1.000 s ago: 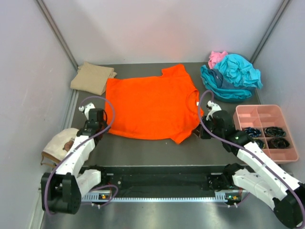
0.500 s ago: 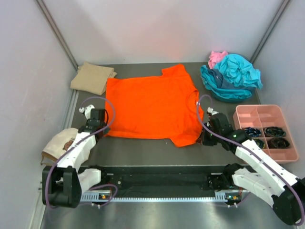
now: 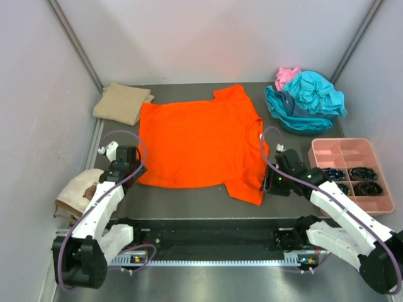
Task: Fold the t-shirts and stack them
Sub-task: Flatten out the tshirt, then grap the side of the flattened tshirt closest away from the robot with both arms
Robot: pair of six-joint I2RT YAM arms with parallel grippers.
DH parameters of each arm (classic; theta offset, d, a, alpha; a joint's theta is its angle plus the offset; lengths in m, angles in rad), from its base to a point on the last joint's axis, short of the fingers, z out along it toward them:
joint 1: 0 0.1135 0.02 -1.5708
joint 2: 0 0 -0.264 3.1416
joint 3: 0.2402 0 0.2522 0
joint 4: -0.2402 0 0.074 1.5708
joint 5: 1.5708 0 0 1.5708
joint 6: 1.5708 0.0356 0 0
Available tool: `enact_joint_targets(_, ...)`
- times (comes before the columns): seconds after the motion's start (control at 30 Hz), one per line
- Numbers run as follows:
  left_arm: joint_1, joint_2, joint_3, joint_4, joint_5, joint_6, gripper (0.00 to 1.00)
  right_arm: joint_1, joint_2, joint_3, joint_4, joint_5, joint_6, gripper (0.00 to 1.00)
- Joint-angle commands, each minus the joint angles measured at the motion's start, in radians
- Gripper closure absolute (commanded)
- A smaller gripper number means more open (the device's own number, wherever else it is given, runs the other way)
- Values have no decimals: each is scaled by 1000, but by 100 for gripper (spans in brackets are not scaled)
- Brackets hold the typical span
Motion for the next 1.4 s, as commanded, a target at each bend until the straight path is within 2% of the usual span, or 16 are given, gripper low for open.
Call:
enact_joint_targets(0.0, 2, -118, 34, -71, -39, -104, 19, 12, 8, 90, -39, 86, 23, 43)
enact_joint_targets(0.03, 2, -138, 45, -76, -50, -105, 15, 12, 3, 99, -44, 109, 28, 41)
enact_joint_targets(0.07, 2, -181, 65, -79, -62, -105, 6, 10, 0, 104, -44, 148, 38, 40)
enact_joint_targets(0.1, 2, -200, 76, -78, -79, -99, 5, 12, -2, 107, -39, 165, 44, 40)
enact_joint_targets(0.2, 2, -229, 116, -49, -94, -60, 3, 12, 9, 113, 14, 186, 63, 40)
enact_joint_targets(0.33, 2, -188, 143, 48, -55, 0, 2, 12, 50, 101, 93, 241, 86, 40)
enact_joint_targets(0.47, 1, -123, 108, 180, 53, 41, 2, 12, 70, 82, 168, 325, 121, 40)
enact_joint_targets(0.63, 1, -73, 76, 264, 61, 49, 1, -5, 127, 93, 269, 419, 117, 41)
enact_joint_targets(0.97, 1, 19, 22, 315, 50, 63, 1, -48, 316, 70, 406, 319, 109, 47)
enact_joint_targets(1.37, 1, 38, -21, 337, 61, 55, 1, -48, 336, -30, 429, 278, 183, 51)
